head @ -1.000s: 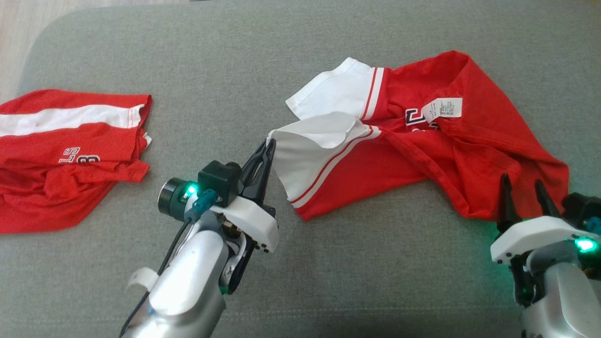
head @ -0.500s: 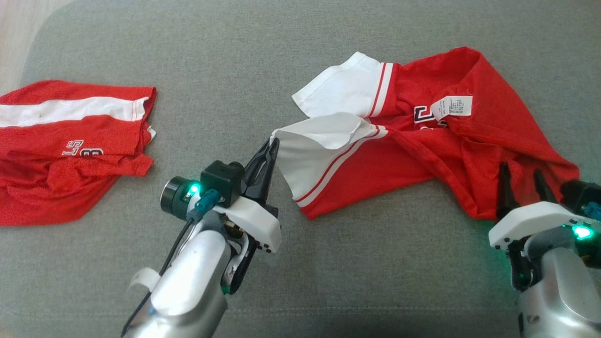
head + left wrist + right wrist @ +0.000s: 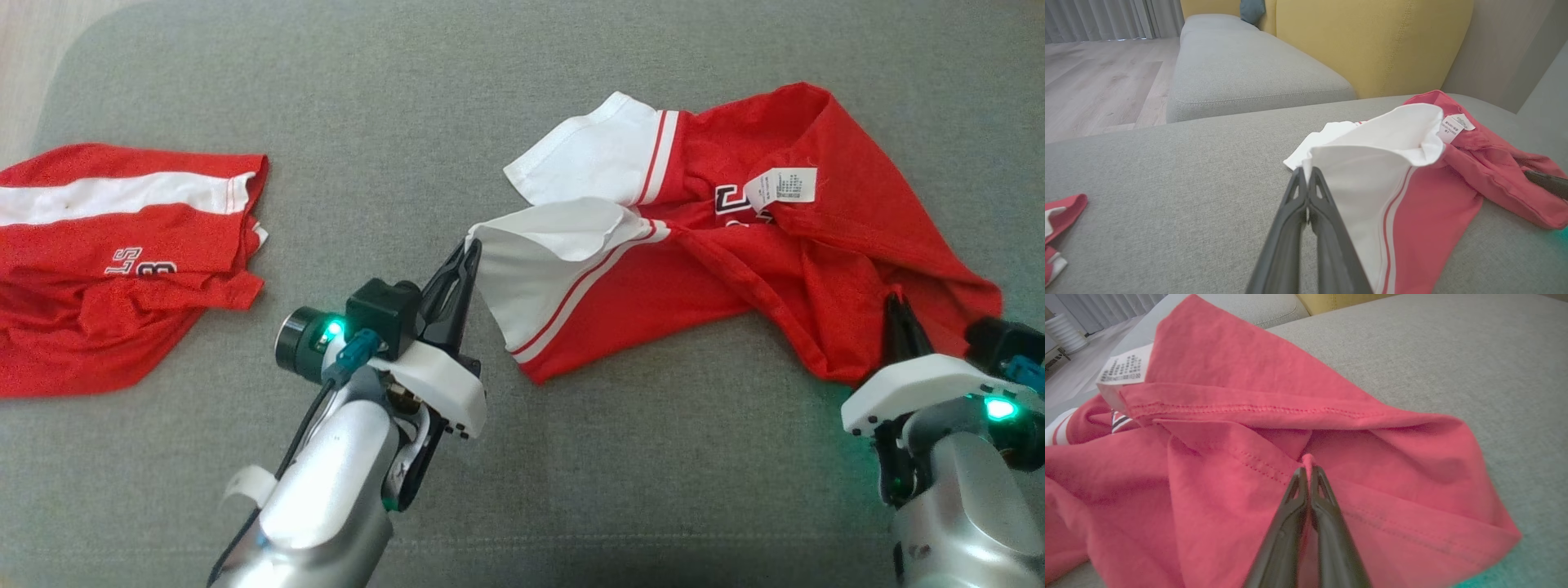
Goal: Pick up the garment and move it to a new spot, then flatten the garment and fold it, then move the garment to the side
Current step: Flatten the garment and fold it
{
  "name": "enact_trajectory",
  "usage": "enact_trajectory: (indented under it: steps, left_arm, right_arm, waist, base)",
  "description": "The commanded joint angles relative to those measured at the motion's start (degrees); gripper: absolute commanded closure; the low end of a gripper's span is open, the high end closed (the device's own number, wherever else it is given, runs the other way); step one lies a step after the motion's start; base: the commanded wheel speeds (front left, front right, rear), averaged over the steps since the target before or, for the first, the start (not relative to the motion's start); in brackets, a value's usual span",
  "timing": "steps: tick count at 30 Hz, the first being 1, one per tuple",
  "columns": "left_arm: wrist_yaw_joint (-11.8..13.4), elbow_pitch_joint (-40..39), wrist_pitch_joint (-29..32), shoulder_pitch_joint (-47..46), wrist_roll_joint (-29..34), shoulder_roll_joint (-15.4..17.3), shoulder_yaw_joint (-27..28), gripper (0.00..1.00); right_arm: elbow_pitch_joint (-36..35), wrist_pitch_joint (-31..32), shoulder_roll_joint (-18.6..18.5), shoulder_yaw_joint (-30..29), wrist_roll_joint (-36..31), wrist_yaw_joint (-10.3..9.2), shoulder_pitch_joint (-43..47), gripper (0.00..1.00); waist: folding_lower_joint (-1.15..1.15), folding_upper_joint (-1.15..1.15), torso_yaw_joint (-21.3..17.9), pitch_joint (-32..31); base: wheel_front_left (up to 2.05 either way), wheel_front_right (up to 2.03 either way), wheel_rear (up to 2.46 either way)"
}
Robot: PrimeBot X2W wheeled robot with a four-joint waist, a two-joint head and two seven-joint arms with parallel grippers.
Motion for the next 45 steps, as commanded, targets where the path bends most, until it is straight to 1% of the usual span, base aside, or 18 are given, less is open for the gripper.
enact_trajectory:
  steps: [1, 5, 9, 11, 14, 17, 22, 26, 31, 36, 42, 45]
  left_arm:
    - [0.53, -1.89, -0.70, -1.90, -0.31, 1.12, 1.62, 1.00]
    - [0.70, -1.90, -0.70, -1.63, -0.48, 1.25, 1.76, 1.00]
    - [1.03, -2.37, -0.70, -1.24, -0.60, 1.44, 2.19, 1.00]
    - [1.34, -2.93, -0.70, -0.85, -0.65, 1.64, 2.62, 1.00]
    - [1.81, -4.00, -0.70, -0.37, -0.64, 2.12, 3.39, 1.00]
    - [2.36, -5.78, -0.70, -0.12, -0.46, 2.82, 4.49, 1.00]
    - [3.37, -10.15, -0.70, -0.48, 0.02, 4.35, 6.99, 1.00]
    - [4.16, -14.39, -0.70, -2.01, 0.47, 5.38, 9.25, 1.00]
    - [4.66, -19.25, -0.68, -6.12, 1.48, 6.86, 11.14, 1.00]
    - [5.84, -24.32, -0.16, -9.28, 1.52, 7.75, 13.15, 1.00]
    - [8.15, -31.96, 2.26, -9.06, 1.86, 8.87, 14.75, 1.00]
    - [8.49, -35.13, 4.78, -8.40, 1.99, 9.55, 14.46, 1.00]
  right_arm:
    - [-1.46, -1.00, -0.35, 1.58, 0.36, -0.04, -1.81, 1.00]
    - [-2.33, -2.24, -0.35, 1.62, 0.46, -0.04, -1.46, 1.00]
    - [-4.59, -3.13, -0.35, 1.99, 0.69, -0.04, -0.69, 1.00]
    - [-6.93, -3.32, -0.35, 2.48, 1.05, -0.04, 0.06, 1.00]
    - [-11.75, -2.66, -0.35, 3.20, 3.29, -0.04, 1.13, 1.00]
    - [-18.23, -1.29, -0.35, 3.66, 6.03, -0.04, 1.59, 1.00]
    - [-29.09, 2.24, -0.35, 2.46, 10.12, -0.04, 0.22, 1.00]
    - [-34.95, 4.22, -0.35, 1.08, 12.98, -0.04, -2.29, 1.00]
    - [-38.33, 4.10, -0.35, -1.45, 17.50, -0.04, -6.56, 1.00]
    - [-40.21, 1.40, -0.35, -3.51, 20.86, -0.04, -9.35, 1.00]
    - [-44.69, -2.44, -0.34, -4.20, 23.48, -0.04, -7.68, 1.00]
    - [-47.11, -2.32, -0.34, -3.91, 23.08, -0.04, -5.98, 1.00]
  waist:
    - [0.00, 0.00, -0.07, -0.17]
    - [0.00, 0.00, -0.25, -0.91]
    - [0.00, 0.00, -0.42, -1.89]
    - [0.00, 0.00, -0.60, -2.64]
    - [0.00, 0.00, -0.95, -3.92]
    - [0.00, 0.00, -1.31, -5.54]
    - [0.00, 0.00, -1.37, -8.67]
    - [0.00, 0.00, -0.66, -11.53]
    - [0.00, 0.00, 0.22, -14.61]
    - [0.00, 0.00, 0.83, -17.34]
    - [0.00, 0.00, 1.19, -19.30]
    - [0.00, 0.00, 1.43, -19.68]
  base:
    - [0.00, 0.00, 0.00]
    - [0.00, 0.00, 0.00]
    - [0.00, 0.00, 0.00]
    - [0.00, 0.00, 0.00]
    - [0.00, 0.00, 0.00]
    - [0.00, 0.00, 0.00]
    - [0.00, 0.00, 0.00]
    - [0.00, 0.00, 0.00]
    - [0.00, 0.00, 0.00]
    - [0.00, 0.00, 0.00]
    - [0.00, 0.00, 0.00]
    - [0.00, 0.00, 0.00]
